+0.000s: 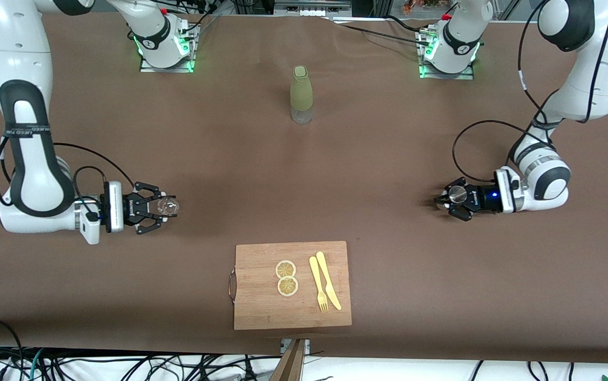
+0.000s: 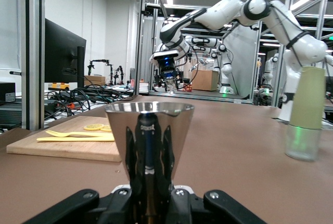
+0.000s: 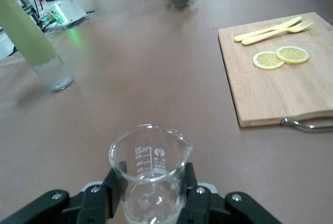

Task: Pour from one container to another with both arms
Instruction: 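Lift the beaker and jigger, bringing both grippers together mid-table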

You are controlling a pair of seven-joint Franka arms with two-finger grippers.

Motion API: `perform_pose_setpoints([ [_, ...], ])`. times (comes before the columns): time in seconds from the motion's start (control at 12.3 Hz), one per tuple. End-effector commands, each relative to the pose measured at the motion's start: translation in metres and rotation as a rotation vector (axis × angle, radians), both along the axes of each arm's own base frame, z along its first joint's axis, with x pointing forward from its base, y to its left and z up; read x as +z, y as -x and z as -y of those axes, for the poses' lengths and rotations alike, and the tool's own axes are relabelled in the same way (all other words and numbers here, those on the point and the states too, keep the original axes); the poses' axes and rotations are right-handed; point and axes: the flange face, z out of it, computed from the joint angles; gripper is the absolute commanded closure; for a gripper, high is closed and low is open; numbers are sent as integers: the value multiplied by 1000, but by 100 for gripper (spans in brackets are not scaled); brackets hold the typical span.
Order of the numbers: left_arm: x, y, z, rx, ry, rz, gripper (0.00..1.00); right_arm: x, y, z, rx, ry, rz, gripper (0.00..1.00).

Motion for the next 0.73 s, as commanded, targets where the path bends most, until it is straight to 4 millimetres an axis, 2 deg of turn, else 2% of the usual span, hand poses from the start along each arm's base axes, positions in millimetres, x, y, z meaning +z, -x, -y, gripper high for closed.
perform_pose_setpoints([
  [0.0, 15, 6, 46, 44, -20, -18, 100, 28, 0, -47, 8, 83, 12, 73],
  [0.16, 14, 7, 88, 72, -25, -33, 100, 46, 3, -96, 2, 142, 9, 73],
  [0.57, 18, 15, 194, 130, 0, -64, 100, 69, 13, -187, -4, 329, 34, 73],
  [0.65, 17, 17, 209, 145, -7, -72, 100, 74, 17, -204, -1, 358, 29, 73],
])
